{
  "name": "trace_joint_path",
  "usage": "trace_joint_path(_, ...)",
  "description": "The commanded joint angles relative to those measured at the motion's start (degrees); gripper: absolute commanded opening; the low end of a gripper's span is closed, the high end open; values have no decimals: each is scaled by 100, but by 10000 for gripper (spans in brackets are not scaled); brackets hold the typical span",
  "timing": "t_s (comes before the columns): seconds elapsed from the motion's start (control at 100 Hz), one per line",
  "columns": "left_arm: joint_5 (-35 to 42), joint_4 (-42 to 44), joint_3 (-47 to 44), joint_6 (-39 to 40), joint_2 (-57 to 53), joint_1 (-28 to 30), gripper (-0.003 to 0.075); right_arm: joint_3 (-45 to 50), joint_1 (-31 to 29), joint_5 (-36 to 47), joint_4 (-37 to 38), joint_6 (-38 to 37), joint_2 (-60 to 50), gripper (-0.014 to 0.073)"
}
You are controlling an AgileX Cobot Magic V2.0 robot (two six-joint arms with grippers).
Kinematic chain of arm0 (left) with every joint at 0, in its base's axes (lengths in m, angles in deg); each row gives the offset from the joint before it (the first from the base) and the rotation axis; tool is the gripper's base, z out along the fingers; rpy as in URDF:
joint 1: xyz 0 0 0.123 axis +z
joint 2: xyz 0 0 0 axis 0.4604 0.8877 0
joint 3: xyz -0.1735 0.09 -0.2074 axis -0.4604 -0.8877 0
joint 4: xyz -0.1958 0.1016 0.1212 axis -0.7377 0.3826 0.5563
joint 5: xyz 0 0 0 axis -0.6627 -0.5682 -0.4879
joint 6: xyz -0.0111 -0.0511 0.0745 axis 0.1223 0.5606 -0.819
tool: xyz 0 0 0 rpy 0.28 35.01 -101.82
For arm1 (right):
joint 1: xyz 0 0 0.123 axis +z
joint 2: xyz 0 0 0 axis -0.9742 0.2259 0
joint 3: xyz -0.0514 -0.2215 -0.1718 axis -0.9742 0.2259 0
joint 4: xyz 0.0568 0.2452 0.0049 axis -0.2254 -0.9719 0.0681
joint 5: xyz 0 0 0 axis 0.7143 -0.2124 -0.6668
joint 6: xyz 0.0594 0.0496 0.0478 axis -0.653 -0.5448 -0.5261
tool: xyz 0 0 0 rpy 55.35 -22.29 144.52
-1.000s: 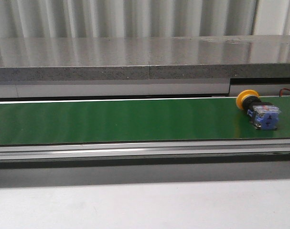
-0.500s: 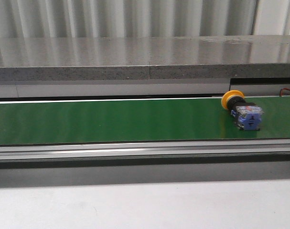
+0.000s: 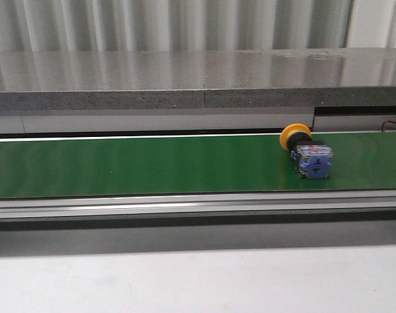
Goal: Move button from right to left
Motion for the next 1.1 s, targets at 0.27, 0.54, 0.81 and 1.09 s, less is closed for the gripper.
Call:
trace_joint_path(0.27, -1053, -86, 1611, 23, 1665, -8, -20, -125, 15, 460, 40, 49, 53, -66)
trace_joint_path(0.54, -1212, -86, 2242, 14, 2926, -8, 160, -125, 15, 460, 40, 49, 53, -66)
trace_joint_path(0.81, -924, 46, 2323, 14, 3218, -8, 552, -125, 15, 460, 40, 49, 53, -66)
trace_joint_path(1.09, -1420, -336, 2843, 14, 3516, -8, 533, -125, 15, 460, 40, 49, 53, -66)
